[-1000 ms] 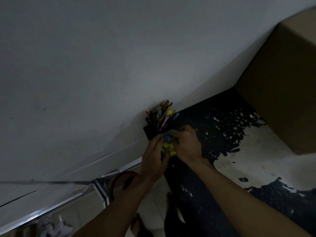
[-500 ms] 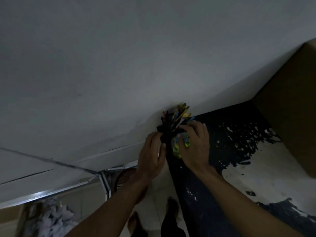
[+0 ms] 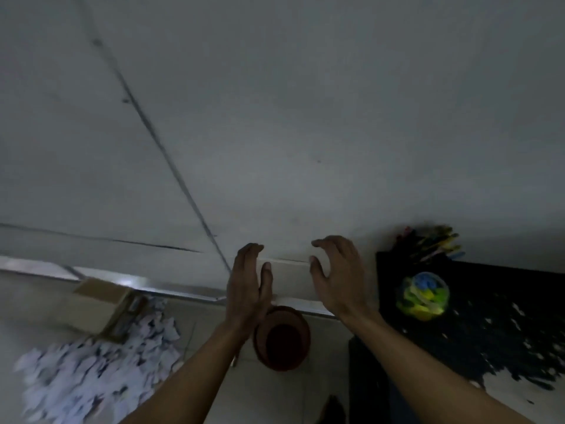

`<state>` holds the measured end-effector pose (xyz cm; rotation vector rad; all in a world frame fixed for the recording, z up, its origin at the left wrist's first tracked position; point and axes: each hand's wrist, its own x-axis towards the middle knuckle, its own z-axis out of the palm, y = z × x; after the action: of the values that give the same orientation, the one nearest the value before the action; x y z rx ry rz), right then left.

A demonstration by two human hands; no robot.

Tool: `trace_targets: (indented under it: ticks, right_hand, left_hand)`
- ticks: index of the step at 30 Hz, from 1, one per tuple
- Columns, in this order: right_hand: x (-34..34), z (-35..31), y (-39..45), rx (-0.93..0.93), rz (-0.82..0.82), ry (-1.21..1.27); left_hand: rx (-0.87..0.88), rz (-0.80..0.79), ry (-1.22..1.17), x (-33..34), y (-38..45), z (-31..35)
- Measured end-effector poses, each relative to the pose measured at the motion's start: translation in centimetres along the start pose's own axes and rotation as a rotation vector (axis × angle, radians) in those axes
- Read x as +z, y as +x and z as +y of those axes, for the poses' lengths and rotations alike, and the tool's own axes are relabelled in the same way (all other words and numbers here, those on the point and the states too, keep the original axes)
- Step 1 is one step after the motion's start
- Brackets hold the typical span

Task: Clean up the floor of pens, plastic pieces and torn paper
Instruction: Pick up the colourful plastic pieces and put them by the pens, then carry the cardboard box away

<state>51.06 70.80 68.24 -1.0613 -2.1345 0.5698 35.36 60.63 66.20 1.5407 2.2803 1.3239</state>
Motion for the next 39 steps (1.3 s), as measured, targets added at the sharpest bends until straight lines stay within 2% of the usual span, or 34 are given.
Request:
trace_targets:
  ticks: [5, 14, 21, 26, 31, 39]
  right_hand:
    - [5.6, -7.6, -2.0, -0.042, -0.239, 0.098]
    - [15.3, -22.5, -11.4, -0.153, -0.599, 0.155]
    - [21.0, -32.4, -17.6, -0.238, -0.792, 0.175]
    - [25.5, -37.6, -19.9, -0.236, -0.982, 0.183]
    - [31.6, -41.5, -20.5, -0.223, -1.093, 0.105]
    - [44.8, -45.9, -19.7, -0.033, -1.197, 0.063]
  left_hand:
    - [-0.097, 0.161, 0.072, -9.2, -4.4, -4.7]
    - [-0.319, 0.38, 0.178, -25.3, -18.0, -12.2]
    - [-0.561, 0.392, 0.207, -34.1, -27.0, -16.7]
    - [-0.736, 0.279, 0.215, -39.1, -30.4, -20.8]
    - [-0.833, 0.217, 0.223, -43.4, -31.2, -25.0]
    - [-0.905, 0.142, 0.192, -49.9, -29.6, -35.6]
